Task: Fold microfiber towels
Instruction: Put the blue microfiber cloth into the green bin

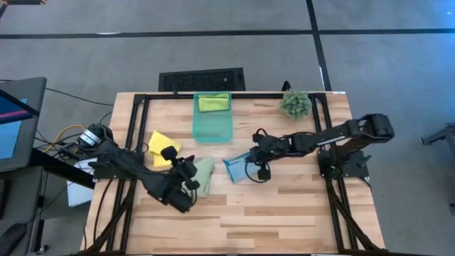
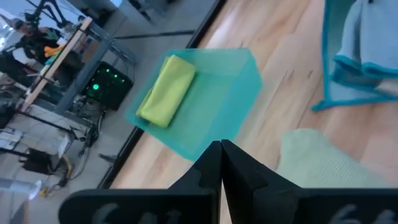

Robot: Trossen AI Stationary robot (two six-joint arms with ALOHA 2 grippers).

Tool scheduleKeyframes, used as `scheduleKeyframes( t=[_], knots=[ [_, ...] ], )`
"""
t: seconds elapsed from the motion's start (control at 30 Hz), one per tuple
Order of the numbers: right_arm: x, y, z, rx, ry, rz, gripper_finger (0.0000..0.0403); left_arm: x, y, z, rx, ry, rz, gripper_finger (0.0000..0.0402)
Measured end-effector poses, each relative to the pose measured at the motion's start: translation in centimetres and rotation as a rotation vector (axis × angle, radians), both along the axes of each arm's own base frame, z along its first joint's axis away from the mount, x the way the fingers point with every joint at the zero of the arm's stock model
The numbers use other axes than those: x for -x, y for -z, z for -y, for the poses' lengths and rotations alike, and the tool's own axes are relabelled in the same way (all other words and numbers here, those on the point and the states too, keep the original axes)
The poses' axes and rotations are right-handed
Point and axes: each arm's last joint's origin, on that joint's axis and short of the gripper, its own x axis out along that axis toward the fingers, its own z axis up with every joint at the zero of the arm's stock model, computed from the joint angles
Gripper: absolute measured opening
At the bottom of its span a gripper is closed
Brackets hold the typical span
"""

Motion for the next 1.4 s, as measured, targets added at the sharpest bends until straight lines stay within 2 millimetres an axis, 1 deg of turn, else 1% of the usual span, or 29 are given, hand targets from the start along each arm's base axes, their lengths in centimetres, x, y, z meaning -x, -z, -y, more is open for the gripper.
scheduleKeyframes(
  t=[0.1, 0.17, 0.3, 0.43, 0.53, 0.6, 0.77, 0.87, 1.0, 1.13, 1.2, 1.3, 1.4],
  knots=[
    [0.0, -1.8, 0.0, -0.001, 0.001, 0.046, 0.0024, 1.0, -0.1, 0.9, 0.003, 0.006, 0.036, 0.0000],
    [0.1, -2.0, 0.1, 0.009, -0.010, 0.047, 0.0021, 1.5, -0.2, 1.4, 0.012, 0.011, 0.061, 0.0000],
    [0.0, -1.1, 0.0, -0.019, -0.087, 0.004, 0.0014, 2.0, -0.3, 2.0, 0.022, 0.026, 0.103, 0.0000],
    [-0.5, 0.9, -0.2, -0.104, -0.176, -0.073, 0.0034, 2.0, -0.3, 2.3, 0.023, 0.030, 0.129, 0.0000],
    [-0.8, 2.3, -0.1, -0.087, -0.179, -0.117, 0.0045, 1.9, -0.3, 2.4, 0.037, 0.030, 0.147, 0.0000],
    [-1.1, 2.9, 0.2, -0.056, -0.136, -0.119, 0.0045, 1.8, -0.3, 2.4, 0.042, 0.034, 0.153, 0.0000],
    [-1.6, 3.4, 1.5, -0.043, -0.083, -0.099, 0.0038, 1.7, -0.3, 2.5, 0.043, 0.039, 0.153, 0.0000],
    [-1.6, 3.2, 1.7, -0.028, -0.091, -0.087, 0.0039, 1.6, -0.3, 2.4, 0.040, 0.040, 0.149, 0.0000],
    [-1.7, 2.3, 2.2, -0.031, -0.071, -0.029, 0.0043, 1.4, -0.3, 2.2, 0.039, 0.031, 0.148, 0.0000],
    [-1.8, 2.1, 3.3, -0.061, -0.003, -0.015, 0.0043, 0.9, -0.2, 2.2, 0.060, 0.037, 0.154, 0.0000],
    [-1.9, 2.6, 3.8, -0.060, 0.010, -0.023, 0.0044, 0.4, -0.2, 2.5, 0.065, 0.064, 0.152, 0.0000],
    [-1.8, 3.0, 3.9, -0.062, 0.014, -0.049, 0.0044, -0.7, -0.2, 2.7, 0.086, 0.099, 0.160, 0.0000],
    [-2.0, 3.5, 3.8, -0.055, 0.004, -0.057, 0.0044, -2.1, 0.3, 2.1, 0.099, 0.112, 0.156, 0.0000]
  ],
)
